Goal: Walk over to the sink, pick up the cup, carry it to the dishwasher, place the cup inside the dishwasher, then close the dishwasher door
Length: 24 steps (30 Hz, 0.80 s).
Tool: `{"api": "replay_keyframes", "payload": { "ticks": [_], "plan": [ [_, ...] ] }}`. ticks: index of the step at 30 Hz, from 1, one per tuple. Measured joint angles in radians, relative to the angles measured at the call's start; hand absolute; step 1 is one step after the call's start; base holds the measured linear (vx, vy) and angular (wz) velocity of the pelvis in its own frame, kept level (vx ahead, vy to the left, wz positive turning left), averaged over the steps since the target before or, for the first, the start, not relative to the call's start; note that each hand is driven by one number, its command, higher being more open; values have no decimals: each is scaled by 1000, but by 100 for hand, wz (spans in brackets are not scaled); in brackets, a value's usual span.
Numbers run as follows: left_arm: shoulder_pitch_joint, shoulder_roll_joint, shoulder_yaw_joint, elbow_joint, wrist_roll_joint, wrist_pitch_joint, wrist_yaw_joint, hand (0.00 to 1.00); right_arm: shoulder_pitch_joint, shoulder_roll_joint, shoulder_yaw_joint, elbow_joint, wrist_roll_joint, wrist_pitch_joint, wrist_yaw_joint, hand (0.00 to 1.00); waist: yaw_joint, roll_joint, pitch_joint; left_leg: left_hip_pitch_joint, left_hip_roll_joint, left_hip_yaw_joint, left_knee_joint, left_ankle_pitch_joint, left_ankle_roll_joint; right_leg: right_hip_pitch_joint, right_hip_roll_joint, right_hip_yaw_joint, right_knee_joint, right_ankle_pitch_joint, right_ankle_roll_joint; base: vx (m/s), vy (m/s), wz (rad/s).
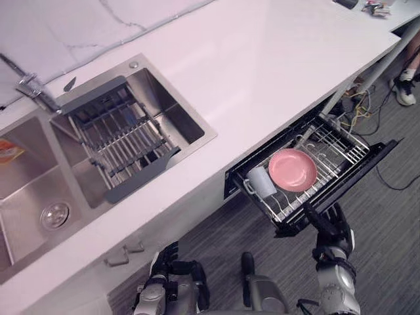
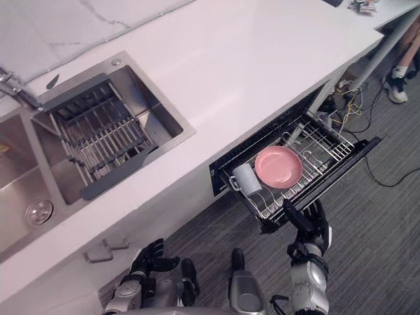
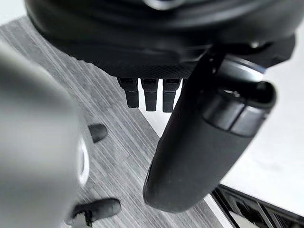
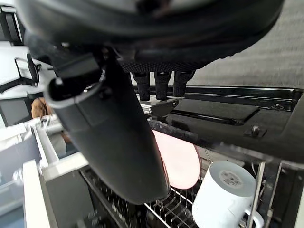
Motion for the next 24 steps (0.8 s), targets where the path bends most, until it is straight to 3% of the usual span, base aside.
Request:
{"api": "replay_keyframes", "payload": {
  "ticks": [3,10,19,24],
  "plan": [
    [12,15,2,9,-3,1,1,90,-45,-21,20,5,0,3,-7,90,13,12,7,-24,-9,-47,-5,11,-11,-4,-5,-31,-18,8,1,-84,10,25],
    [6,28,1,-3,1,-3,4,90,-164,-52,69,38,-2,7,-24,90,28,20,17,-74,-14,-142,-2,45,9,-11,-7,-111,-19,25,-5,31,-13,32],
    [-9,51,1,-18,-1,-29,2,90,-506,-192,149,213,-5,51,-42,90,57,42,83,-131,-23,-208,36,47,9,-26,-13,-153,-18,26,-6,0,8,15],
    [-10,69,2,-13,-2,-28,3,90,-562,-226,162,236,-14,69,-80,90,67,40,103,-142,-21,-211,41,46,9,-33,-5,-154,-18,30,-9,-6,-1,2]
  ]
}}
